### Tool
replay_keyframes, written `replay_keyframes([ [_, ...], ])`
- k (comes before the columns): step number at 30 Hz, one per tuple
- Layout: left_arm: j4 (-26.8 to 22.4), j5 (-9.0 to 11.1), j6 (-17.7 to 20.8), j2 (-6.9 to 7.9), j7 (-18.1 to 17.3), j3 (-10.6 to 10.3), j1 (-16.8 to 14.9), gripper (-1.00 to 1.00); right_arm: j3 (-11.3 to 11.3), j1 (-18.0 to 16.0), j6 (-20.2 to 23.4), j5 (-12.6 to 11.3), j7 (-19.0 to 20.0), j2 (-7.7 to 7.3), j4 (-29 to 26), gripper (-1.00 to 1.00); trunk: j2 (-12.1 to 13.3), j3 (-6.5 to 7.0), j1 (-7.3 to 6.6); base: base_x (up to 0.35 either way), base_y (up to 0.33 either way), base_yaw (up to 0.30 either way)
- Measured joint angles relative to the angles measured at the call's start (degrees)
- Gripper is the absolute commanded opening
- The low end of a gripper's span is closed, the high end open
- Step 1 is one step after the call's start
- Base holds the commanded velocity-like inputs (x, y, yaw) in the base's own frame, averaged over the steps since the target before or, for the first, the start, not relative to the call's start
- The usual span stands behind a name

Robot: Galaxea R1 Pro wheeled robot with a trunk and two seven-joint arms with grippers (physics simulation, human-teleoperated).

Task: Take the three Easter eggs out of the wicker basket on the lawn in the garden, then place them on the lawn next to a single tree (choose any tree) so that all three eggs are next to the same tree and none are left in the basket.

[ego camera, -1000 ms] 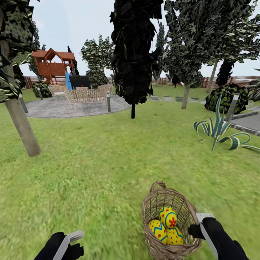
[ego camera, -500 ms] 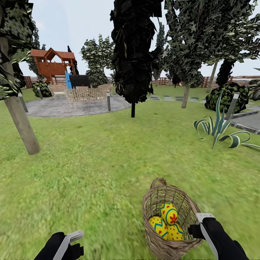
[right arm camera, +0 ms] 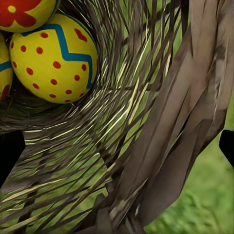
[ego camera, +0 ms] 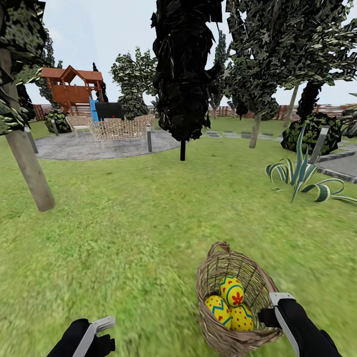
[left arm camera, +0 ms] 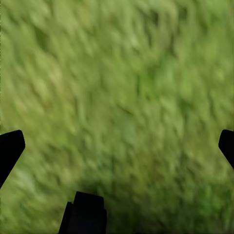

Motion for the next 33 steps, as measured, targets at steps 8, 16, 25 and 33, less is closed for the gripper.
replay_keyframes([
  [8, 0.0, 0.0, 0.0, 0.08, -0.32, 0.0, 0.0, 1.0, -0.03, -0.02, -0.01, 0.09, 2.74, -0.46, 0.03, 1.0, 0.0, 0.0, 0.0, 0.0, 0.0, 0.0],
  [16, 0.0, 0.07, 0.0, 0.0, -0.35, -0.01, 0.0, 1.0, -0.08, 0.01, -0.02, -0.83, 2.8, -0.95, 0.09, 1.0, -1.2, -0.54, 0.66, 0.0, 0.0, 0.0],
  [25, 0.0, 0.02, 0.0, 0.0, -0.26, 0.0, 0.0, 1.0, 0.0, 0.01, -0.02, -0.9, 3.01, -1.18, 0.09, 1.0, -4.01, -1.8, 2.2, 0.0, 0.0, 0.0],
  [33, 0.0, 0.0, 0.0, -0.17, -0.18, 0.0, 0.0, 1.0, 0.22, 0.0, -0.01, -0.57, 2.99, -1.04, 0.08, -1.0, -4.01, -1.81, 2.2, 0.0, 0.0, 0.0],
])
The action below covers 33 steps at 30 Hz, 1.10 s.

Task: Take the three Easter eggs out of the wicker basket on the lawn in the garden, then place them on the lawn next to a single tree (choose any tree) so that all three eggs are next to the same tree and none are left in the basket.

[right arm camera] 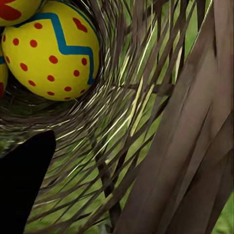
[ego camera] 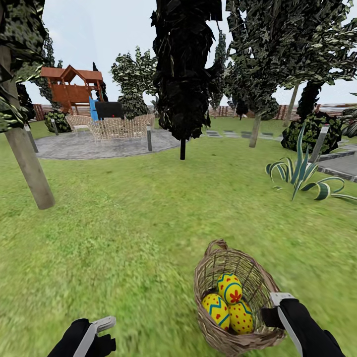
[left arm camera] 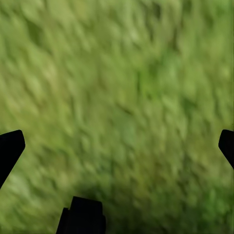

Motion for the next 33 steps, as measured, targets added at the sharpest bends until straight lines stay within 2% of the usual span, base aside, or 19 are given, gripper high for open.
replay_keyframes([
  [5, 0.02, 0.0, 0.0, -0.01, 0.0, 0.0, -0.01, 1.0, -0.08, 0.02, -0.05, -0.89, -0.04, 0.08, 0.05, -1.0, 0.0, -0.01, 0.0, 0.0, 0.0, 0.0],
  [25, 0.01, 0.08, -0.01, -0.01, -0.35, -0.07, 0.0, 1.0, -0.08, -0.02, -0.12, -0.88, -0.16, 0.07, 0.2, -1.0, 0.0, 0.0, 0.0, 0.0, 0.0, 0.0],
  [28, 0.18, 0.01, 0.09, -0.01, -0.26, -0.09, -0.01, 1.0, -0.03, 0.02, -0.1, 0.33, -0.38, 0.24, 0.22, -1.0, 1.19, 0.52, -0.65, 0.0, 0.0, 0.0],
  [33, 0.18, 0.0, 0.0, -0.01, -0.26, -0.09, -0.01, 1.0, -0.02, 0.02, -0.11, 0.24, -0.37, 0.32, 0.22, -1.0, 1.99, 0.88, -1.09, 0.0, 0.0, 0.0],
])
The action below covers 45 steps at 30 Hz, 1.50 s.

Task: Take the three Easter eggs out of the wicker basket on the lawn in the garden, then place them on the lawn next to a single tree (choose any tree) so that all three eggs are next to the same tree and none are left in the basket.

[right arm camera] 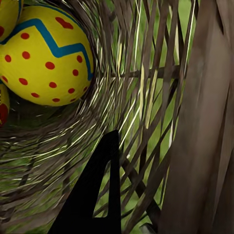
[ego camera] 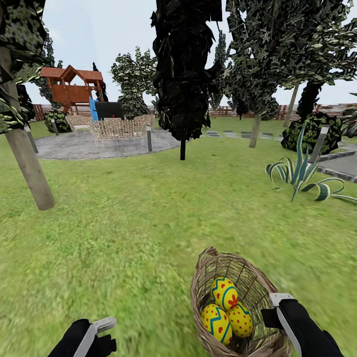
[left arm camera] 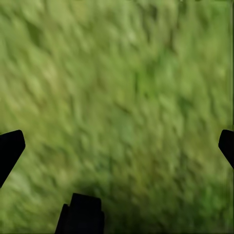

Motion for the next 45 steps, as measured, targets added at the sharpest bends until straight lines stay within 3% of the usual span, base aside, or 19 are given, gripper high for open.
replay_keyframes([
  [8, 0.0, 0.0, 0.0, -0.02, 0.09, -0.07, 0.0, 1.0, 0.0, 0.0, 0.0, 0.01, 0.0, 0.0, 0.06, -1.0, 3.21, 1.44, -1.76, 0.0, 0.0, 0.0],
  [12, -0.03, 0.0, 0.0, -0.07, 0.09, -0.09, 0.0, 1.0, 0.01, 0.01, -0.65, -0.15, 0.22, 0.02, 0.46, -1.0, 3.22, 1.44, -1.76, 0.0, 0.0, 0.0],
  [14, -0.67, -0.1, 0.65, 0.58, -0.57, 0.55, 0.26, 1.0, 0.68, -0.61, 0.04, 0.81, -0.25, 0.66, -0.16, -1.0, 3.22, 1.44, -1.76, 0.0, 0.0, 0.0],
  [15, -0.98, -0.08, 0.57, 0.91, -0.9, 0.87, 0.26, 1.0, 1.02, -0.94, 0.34, 0.11, -0.1, 0.42, -0.49, -1.0, 3.22, 1.44, -1.76, 0.0, 0.0, 0.0],
  [17, -1.63, 0.14, -0.06, 1.55, -0.41, 0.23, 0.27, 1.0, 1.65, -1.55, 0.46, 0.6, 0.21, 0.38, 0.04, -1.0, 3.22, 1.43, -1.76, 0.0, 0.0, 0.0],
  [22, -3.21, 0.14, -1.06, 3.16, -2.08, 0.0, 0.26, 1.0, 1.57, -3.14, 1.04, -0.72, 0.45, 1.74, -0.54, -1.0, 3.22, 1.44, -1.76, 0.0, 0.0, 0.0],
  [27, -3.8, 0.11, -1.08, 4.78, -3.6, -0.02, 0.26, 1.0, 1.73, -4.66, 1.13, 0.21, 0.45, 2.06, -2.2, -1.0, 4.41, 1.98, -2.42, 0.0, 0.0, 0.009],
  [28, -4.28, 0.05, -1.03, 7.51, -4.84, -0.02, 0.26, 1.0, 1.75, -4.66, 1.15, -0.17, 0.42, 2.19, -2.38, -1.0, 4.81, 2.14, -2.63, 0.0, 0.0, 0.189],
  [29, -4.58, 0.19, -1.0, 8.02, -4.91, -0.01, 0.27, 1.0, 1.78, -4.68, 1.15, -0.14, 0.38, 2.37, -2.37, -1.0, 5.21, 2.29, -2.85, 0.0, 0.0, 0.246],
  [33, -4.69, 0.28, -1.04, 8.11, -4.93, -0.01, 0.28, 1.0, 2.79, -4.68, 1.23, -0.49, 0.37, 3.09, -2.37, -1.0, 6.82, 3.0, -3.73, 0.0, 0.0, 0.28],
  [45, -4.67, 0.26, -0.75, 8.08, -4.85, -0.02, 0.27, 1.0, 2.83, -4.66, 1.36, 0.27, 0.28, 3.27, -2.38, -1.0, 6.83, 3.01, -3.77, 0.276, 0.0, 0.196],
])
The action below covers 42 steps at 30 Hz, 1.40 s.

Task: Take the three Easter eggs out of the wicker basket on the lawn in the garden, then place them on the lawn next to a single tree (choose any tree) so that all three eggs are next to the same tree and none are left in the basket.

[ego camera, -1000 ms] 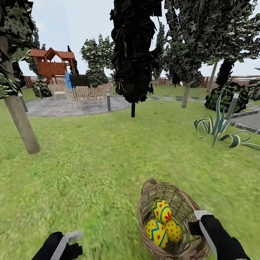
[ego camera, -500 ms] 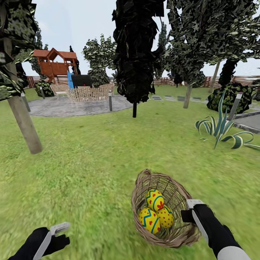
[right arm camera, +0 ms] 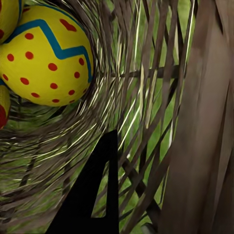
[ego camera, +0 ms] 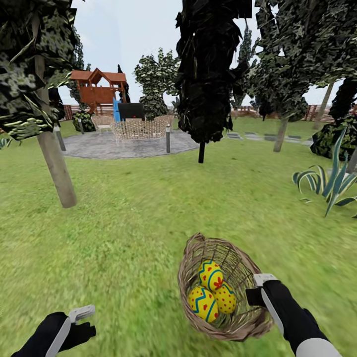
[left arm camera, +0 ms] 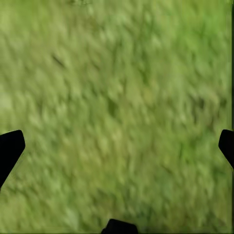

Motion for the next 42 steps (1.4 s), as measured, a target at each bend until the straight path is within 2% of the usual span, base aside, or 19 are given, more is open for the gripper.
replay_keyframes([
  [1, -0.07, 0.04, 0.1, 0.01, 0.0, 0.01, 0.02, 1.0, -0.02, -0.03, 0.04, 0.57, -0.06, 0.0, 0.01, -1.0, 0.0, 0.0, 0.0, 0.347, 0.0, 0.27],
  [3, -0.17, 0.08, 0.18, 0.04, 0.0, 0.01, 0.02, 1.0, 0.07, -0.04, 0.04, 0.1, -0.15, 0.1, 0.02, -1.0, 0.0, 0.0, 0.0, 0.347, 0.0, 0.285],
  [5, -0.19, 0.08, 0.22, 0.05, 0.0, 0.01, 0.01, 1.0, 0.04, -0.03, 0.04, 0.07, -0.21, 1.21, 0.04, -1.0, 0.0, 0.0, 0.0, 0.347, 0.0, 0.29],
  [7, -0.19, 0.05, 0.27, 0.09, 0.0, 0.01, 0.02, 1.0, 0.01, -0.05, 0.02, 0.0, -0.22, 1.55, 0.01, -1.0, 0.0, 0.0, 0.0, 0.347, 0.0, 0.29],
  [8, -0.27, 0.05, 0.25, 0.23, -0.01, 0.05, 0.02, 1.0, 0.0, -0.03, 0.04, 0.68, -0.24, 1.57, 0.02, -1.0, 0.0, 0.0, 0.0, 0.347, 0.0, 0.29],
  [9, -1.27, 0.05, 0.34, 0.96, -0.05, 0.11, 0.01, 1.0, -0.01, -0.04, 0.05, 0.98, -0.25, 1.58, 0.05, -1.0, 0.0, 0.0, 0.0, 0.347, 0.0, 0.29],
  [10, -2.14, 0.0, 0.48, 1.6, -0.07, 2.42, 0.01, 1.0, 0.03, -0.03, 0.06, 0.9, -0.25, 1.71, 0.05, -1.0, 0.0, 0.0, 0.0, 0.347, 0.0, 0.29],
  [12, -2.35, 0.17, 0.54, 1.75, -0.08, 4.21, 0.02, 1.0, 0.04, -0.02, 0.49, 0.54, -0.3, 2.36, 0.07, -1.0, 0.0, 0.0, 0.0, 0.347, 0.0, 0.29],
  [15, -2.39, 0.19, 0.55, 1.77, -0.08, 4.4, 0.02, 1.0, 0.01, -0.04, 1.32, 0.42, -0.31, 2.99, 0.02, -1.0, 0.0, 0.0, 0.0, 0.347, 0.0, 0.29],
  [19, -2.39, 0.18, 0.55, 1.83, -0.08, 4.44, 0.02, 1.0, 0.0, -0.04, 1.36, 0.61, -0.32, 3.0, 0.02, -1.0, 0.0, 0.0, 0.0, 0.347, 0.0, 0.29],
  [20, -2.6, 0.14, 0.55, 2.33, -0.08, 4.54, 0.02, 1.0, 0.0, -0.02, 1.36, 0.6, -0.32, 3.0, 0.02, -1.0, 0.0, 0.0, 0.0, 0.347, 0.0, 0.288],
  [22, -4.38, 0.26, 1.28, 4.63, -0.08, 5.34, 0.01, 1.0, 0.0, -0.03, 1.37, 0.63, -0.32, 3.0, 0.02, -1.0, 0.0, 0.0, 0.0, 0.347, 0.0, 0.265],
  [23, -4.75, 0.74, 2.09, 6.42, -0.14, 7.76, 0.0, 1.0, -0.01, -0.03, 1.4, 0.53, -0.36, 2.94, 0.01, -1.0, 0.0, 0.0, 0.0, 0.347, 0.0, 0.238],
  [24, -4.88, 1.51, 2.45, 7.38, -0.2, 9.09, 0.01, 1.0, -0.01, -0.05, 1.44, 0.63, -0.39, 2.92, 0.01, -1.0, 0.0, 0.0, 0.0, 0.347, 0.0, 0.232],
  [29, -4.94, 1.95, 2.56, 7.19, -0.24, 9.4, 0.02, 1.0, 0.04, -0.05, 1.5, 0.63, -0.36, 2.91, -0.01, -1.0, 0.0, 0.0, 0.0, 0.347, 0.0, 0.212],
  [33, -4.95, 2.09, 2.55, 6.79, -2.92, 9.28, 0.02, 1.0, 0.14, -0.04, 2.59, 0.64, -0.32, 2.95, -0.49, -1.0, 0.0, 0.0, 0.0, 0.347, 0.0, 0.206],
  [36, -4.95, 2.07, 2.62, 6.89, -3.09, 9.35, 0.03, 1.0, 1.63, -0.04, 2.66, 0.31, -0.31, 2.9, -0.52, -1.0, 0.0, 0.0, 0.0, 0.347, 0.0, 0.245],
  [42, -4.95, 2.08, 2.63, 6.9, -3.15, 9.36, 0.03, 1.0, 1.76, -0.04, 2.67, 0.51, -0.31, 2.92, -0.52, -1.0, 0.0, 0.0, 0.0, 0.347, 0.0, 0.247],
])
